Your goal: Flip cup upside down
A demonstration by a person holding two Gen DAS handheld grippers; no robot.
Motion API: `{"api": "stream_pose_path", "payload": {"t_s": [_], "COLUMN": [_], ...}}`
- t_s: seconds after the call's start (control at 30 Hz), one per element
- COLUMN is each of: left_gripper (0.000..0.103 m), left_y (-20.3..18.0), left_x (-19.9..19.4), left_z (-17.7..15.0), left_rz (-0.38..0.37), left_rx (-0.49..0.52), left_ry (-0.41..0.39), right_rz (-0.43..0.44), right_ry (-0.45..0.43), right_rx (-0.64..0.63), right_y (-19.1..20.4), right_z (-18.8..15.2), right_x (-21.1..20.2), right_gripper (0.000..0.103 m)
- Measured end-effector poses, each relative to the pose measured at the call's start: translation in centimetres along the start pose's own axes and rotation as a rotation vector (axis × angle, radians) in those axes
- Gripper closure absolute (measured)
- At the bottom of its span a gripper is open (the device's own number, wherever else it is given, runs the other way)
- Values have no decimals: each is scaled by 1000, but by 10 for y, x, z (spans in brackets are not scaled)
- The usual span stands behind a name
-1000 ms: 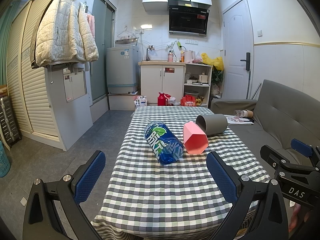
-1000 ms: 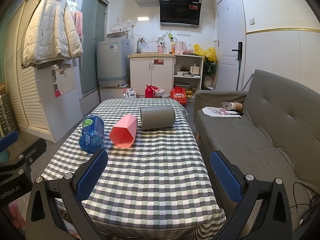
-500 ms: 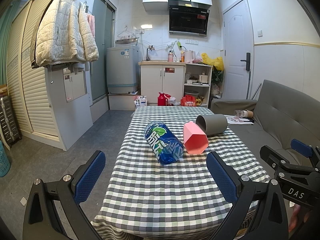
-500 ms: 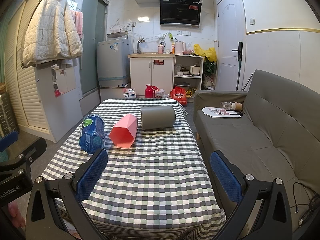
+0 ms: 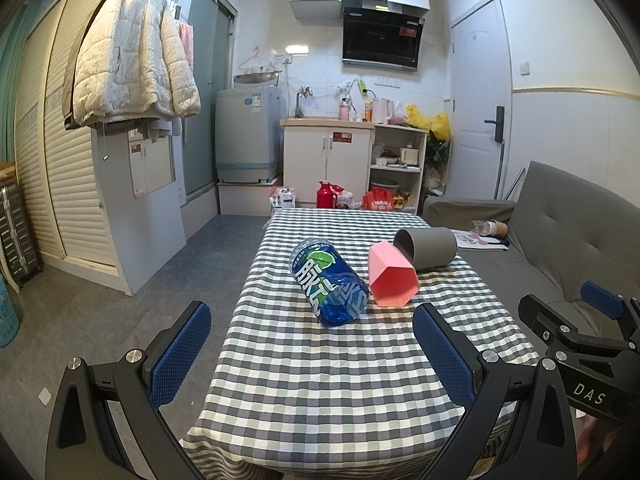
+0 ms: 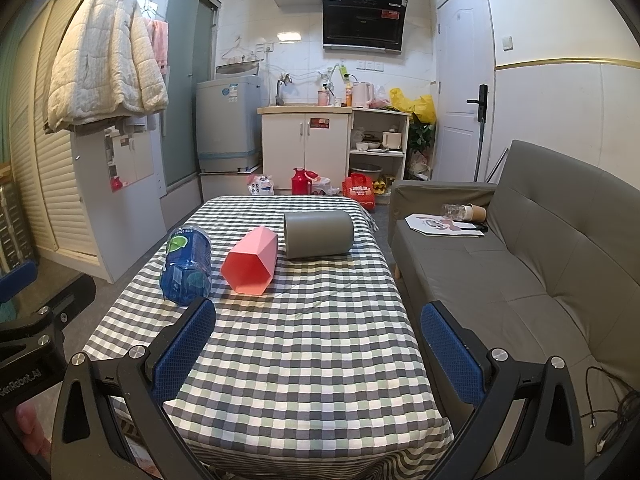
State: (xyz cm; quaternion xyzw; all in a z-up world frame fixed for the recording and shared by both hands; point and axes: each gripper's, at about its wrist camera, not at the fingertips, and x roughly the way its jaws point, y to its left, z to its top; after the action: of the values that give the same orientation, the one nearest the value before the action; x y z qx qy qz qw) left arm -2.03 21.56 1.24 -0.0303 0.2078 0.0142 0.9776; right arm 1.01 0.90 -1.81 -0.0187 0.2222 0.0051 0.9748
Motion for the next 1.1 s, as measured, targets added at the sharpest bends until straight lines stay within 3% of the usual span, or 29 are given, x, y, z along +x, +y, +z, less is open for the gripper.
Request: {"api": "stream_pose_path", "payload": {"t_s": [0.3,0.43,0.6,0.87,0.93,1.1], "left_gripper": [0,0,0,0,0,0], "left_y": [28,47,90,140,146,147], "left_x": [11,29,59,103,110,123], "left_z": [7,13,17,10,5,-7], "left_rz": [8,63,85,127,136,132], "left_rx": [-98,-83,-128,-166,-171,-177], "left_ry": [54,108,152,219,237,276], "right_rz": [30,84,185,264,277,256], "right_ry": [-1,12,53,90,126,229], "right_rx": [-22,-64,-91,-175,-184,-186], "right_y": [4,17,55,128,140,151], "right_z": [7,15,38,58,57,44], "right_x": [-2,4,34,106,128,171], "right_gripper": [0,0,0,1,10,22]}}
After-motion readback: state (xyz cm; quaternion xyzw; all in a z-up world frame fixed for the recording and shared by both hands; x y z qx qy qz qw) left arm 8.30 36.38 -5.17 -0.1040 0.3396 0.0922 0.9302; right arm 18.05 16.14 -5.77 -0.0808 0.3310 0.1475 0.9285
